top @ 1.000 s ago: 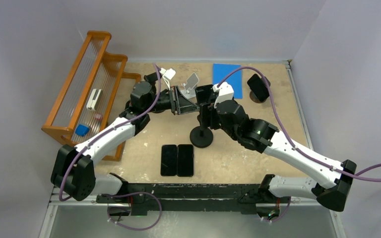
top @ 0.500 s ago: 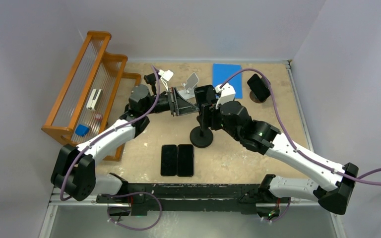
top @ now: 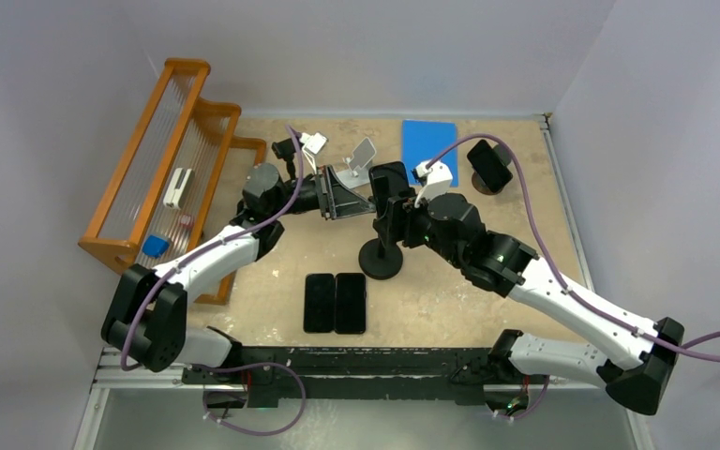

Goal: Remove the phone from the phone stand

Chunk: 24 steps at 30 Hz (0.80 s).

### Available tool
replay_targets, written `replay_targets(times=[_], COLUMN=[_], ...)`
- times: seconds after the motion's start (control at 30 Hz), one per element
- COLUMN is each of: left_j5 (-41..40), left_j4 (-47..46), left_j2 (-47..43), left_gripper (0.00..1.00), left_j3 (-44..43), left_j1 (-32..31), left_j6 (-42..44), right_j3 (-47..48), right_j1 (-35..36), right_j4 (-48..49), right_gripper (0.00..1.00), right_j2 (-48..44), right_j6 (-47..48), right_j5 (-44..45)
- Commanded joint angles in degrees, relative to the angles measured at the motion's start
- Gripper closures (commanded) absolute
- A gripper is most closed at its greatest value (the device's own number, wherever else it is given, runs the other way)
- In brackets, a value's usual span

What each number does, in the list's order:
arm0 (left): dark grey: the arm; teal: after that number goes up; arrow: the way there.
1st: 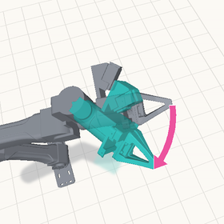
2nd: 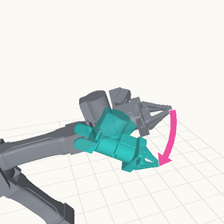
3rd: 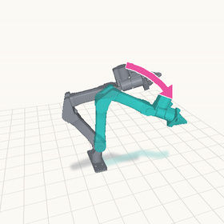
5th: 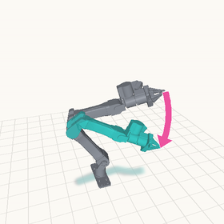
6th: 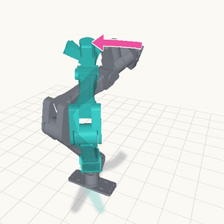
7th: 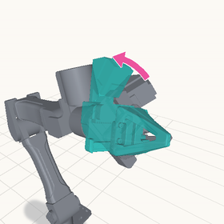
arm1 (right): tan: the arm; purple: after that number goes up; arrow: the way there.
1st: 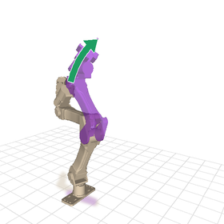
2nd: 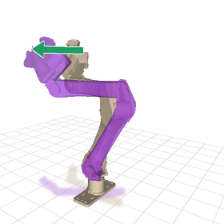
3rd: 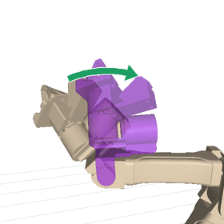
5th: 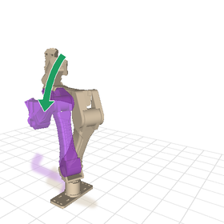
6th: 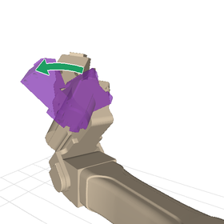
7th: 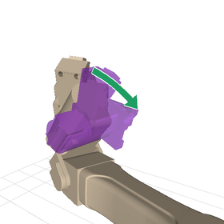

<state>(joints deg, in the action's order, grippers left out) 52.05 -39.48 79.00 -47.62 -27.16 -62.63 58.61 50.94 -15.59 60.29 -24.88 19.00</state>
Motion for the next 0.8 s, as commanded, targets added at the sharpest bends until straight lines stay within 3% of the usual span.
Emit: replay_targets(times=[0.0,0.77], left_j5=[3.38,3.36], left_j4=[-1.19,-0.01], left_j2=[0.79,2.43], left_gripper=[1.0,1.0], left_j3=[1.58,0.81], left_j1=[2.54,2.55], left_j6=[-0.65,1.87], right_j3=[-1.37,-1.0], right_j1=[-2.51,-2.51], right_j4=[-3.03,2.23], right_gripper=[1.0,1.0], right_j2=[-2.28,-5.32], right_j6=[-2.26,-2.76], right_j5=[3.28,-6.9])
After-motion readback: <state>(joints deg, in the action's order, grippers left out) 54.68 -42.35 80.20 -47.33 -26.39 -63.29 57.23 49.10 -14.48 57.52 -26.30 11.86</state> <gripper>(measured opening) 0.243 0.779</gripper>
